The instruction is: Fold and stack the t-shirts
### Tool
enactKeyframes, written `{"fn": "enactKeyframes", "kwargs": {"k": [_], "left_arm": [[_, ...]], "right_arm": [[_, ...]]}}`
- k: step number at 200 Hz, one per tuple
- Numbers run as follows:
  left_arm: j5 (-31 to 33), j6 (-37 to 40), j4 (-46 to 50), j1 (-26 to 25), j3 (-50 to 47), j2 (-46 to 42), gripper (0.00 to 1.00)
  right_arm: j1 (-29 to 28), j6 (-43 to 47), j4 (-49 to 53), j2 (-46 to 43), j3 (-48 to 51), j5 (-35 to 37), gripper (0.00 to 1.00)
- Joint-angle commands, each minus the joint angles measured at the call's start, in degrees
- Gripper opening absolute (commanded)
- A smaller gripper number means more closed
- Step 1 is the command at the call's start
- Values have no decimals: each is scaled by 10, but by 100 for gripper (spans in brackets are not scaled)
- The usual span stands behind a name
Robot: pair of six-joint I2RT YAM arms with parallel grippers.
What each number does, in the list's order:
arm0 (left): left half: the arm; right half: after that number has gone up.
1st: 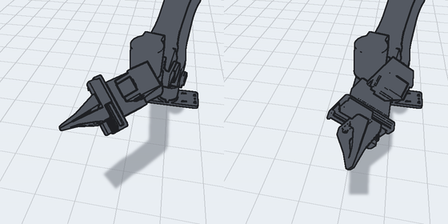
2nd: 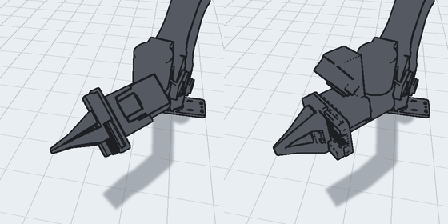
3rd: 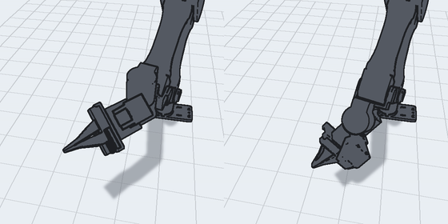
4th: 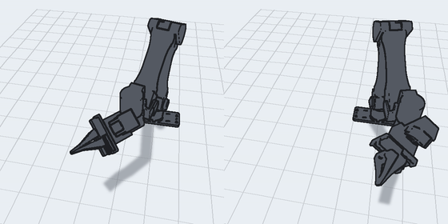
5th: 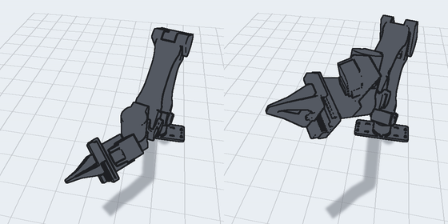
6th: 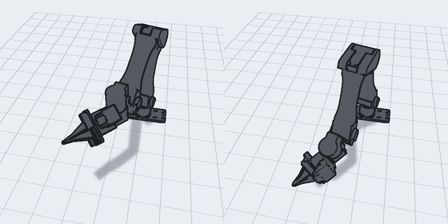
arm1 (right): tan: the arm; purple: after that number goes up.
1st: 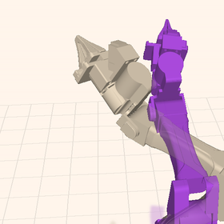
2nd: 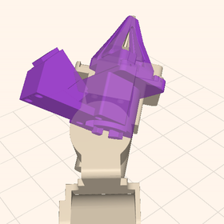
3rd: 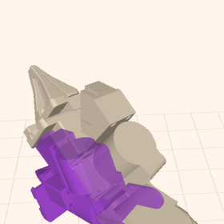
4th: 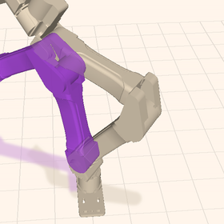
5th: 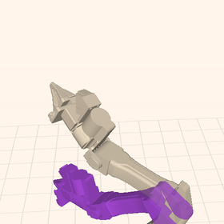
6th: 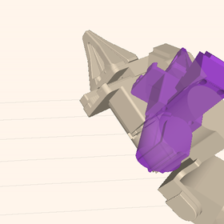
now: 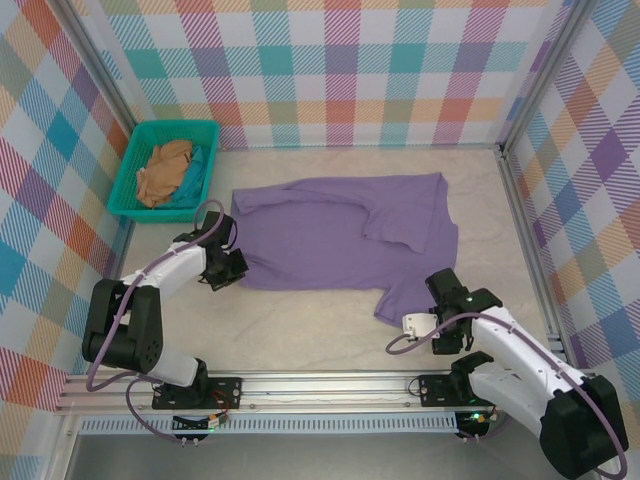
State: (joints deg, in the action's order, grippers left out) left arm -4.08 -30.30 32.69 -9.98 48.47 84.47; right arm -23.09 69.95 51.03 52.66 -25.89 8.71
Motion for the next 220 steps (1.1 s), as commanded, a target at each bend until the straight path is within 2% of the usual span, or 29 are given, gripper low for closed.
{"fn": "enactKeyframes", "kwargs": {"k": [1,55,88,111,151,165,220], "left_arm": [[-11,13,11,6,2,-16,0],[-14,16,3,5,-2,-13,0],[-18,18,-2,6,-4,-9,0],[-20,20,-7,7,-7,-9,0],[-25,23,-9,7,-6,-2,0],[-31,23,-11,7,-6,0,0],[-40,20,-10,7,-12,-7,0]], "right_arm": [[10,11,-5,28,3,-19,57],[37,19,-33,176,-45,-20,50],[42,3,-55,263,-98,-3,37],[41,-12,-73,287,-114,5,28],[42,-11,-73,252,-101,20,14],[44,-10,-63,224,-97,25,0],[60,-25,15,50,-110,47,0]]}}
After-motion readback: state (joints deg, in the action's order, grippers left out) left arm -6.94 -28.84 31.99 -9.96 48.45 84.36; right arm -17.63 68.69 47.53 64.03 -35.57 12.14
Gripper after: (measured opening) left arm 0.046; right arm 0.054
